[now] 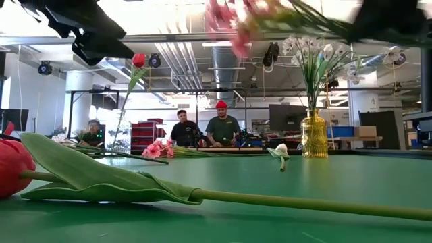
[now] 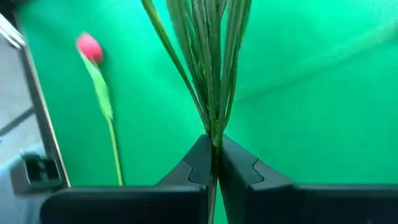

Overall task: Sort flowers into vase by color
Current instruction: Put the right pink flowers into the transparent vase

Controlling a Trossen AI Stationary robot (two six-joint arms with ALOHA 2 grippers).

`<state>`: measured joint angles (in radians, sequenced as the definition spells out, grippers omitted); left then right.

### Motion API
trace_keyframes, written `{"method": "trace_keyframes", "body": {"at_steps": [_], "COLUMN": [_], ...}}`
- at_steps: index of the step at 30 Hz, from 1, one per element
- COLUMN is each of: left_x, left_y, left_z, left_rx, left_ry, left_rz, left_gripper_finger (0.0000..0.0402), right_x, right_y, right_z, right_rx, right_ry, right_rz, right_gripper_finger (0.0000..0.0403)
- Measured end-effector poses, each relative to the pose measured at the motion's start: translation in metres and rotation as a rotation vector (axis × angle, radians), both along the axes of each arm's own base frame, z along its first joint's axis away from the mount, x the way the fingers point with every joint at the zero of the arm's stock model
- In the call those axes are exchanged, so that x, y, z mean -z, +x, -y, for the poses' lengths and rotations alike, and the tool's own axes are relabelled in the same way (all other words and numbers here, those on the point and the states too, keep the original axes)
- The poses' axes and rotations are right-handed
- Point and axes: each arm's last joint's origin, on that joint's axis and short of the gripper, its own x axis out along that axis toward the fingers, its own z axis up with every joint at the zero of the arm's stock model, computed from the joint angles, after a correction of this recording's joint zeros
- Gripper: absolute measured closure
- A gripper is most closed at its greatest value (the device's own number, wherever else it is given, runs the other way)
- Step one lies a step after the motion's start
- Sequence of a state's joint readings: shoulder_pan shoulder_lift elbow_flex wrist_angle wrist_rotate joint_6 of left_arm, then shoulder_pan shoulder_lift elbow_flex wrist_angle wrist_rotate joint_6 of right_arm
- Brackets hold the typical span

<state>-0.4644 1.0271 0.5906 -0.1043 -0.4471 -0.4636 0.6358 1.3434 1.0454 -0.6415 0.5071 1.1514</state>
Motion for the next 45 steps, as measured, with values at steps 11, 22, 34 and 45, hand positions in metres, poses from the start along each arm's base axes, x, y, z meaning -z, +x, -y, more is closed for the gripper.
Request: {"method": "trace_keyframes", "body": {"at_steps": [11, 22, 34, 45], "left_x": [-0.003, -0.016, -0.043, -0.055], "left_y": [0.013, 0.058, 0.082, 0.090], "left_z": [0.006, 0.022, 0.027, 0.017], "left_rx": [0.040, 0.065, 0.055, 0.120], "left_ry": [-0.008, 0.166, 0.253, 0.205], "left_rz": [0.321, 0.524, 0.579, 0.628], "left_gripper_finger": [0.0192, 0.0192, 0.0192, 0.0243], "right_x": [-0.041, -0.045, -0.031, -0.031], "right_y": [0.060, 0.095, 0.108, 0.109], "right_z": [0.032, 0.045, 0.043, 0.046], "right_rx": [-0.219, -0.385, -0.434, -0.434], "right_ry": [-0.394, -0.562, -0.562, -0.582], "right_rz": [0.534, 0.776, 0.748, 0.742], "right_gripper_finger": [0.0391, 0.0391, 0.0390, 0.0390]}}
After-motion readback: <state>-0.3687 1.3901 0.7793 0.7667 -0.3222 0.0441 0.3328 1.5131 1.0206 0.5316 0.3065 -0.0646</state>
